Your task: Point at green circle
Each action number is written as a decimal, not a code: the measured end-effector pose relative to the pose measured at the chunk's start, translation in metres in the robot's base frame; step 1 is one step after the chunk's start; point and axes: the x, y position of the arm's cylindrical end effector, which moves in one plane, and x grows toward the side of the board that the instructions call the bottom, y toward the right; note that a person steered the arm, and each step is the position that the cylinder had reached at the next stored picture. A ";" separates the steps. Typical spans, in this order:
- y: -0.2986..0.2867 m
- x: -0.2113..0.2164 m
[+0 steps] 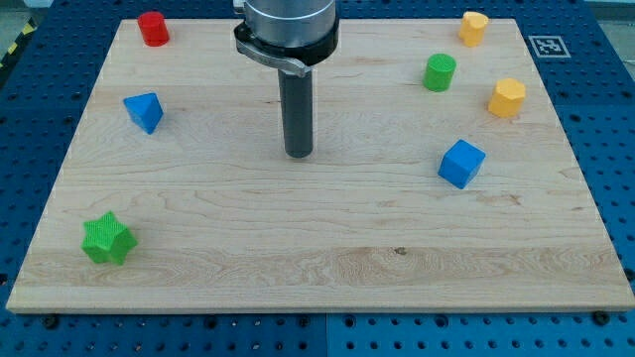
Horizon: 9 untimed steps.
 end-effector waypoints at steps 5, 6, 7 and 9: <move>0.063 -0.130; 0.079 -0.135; 0.085 -0.158; 0.173 -0.185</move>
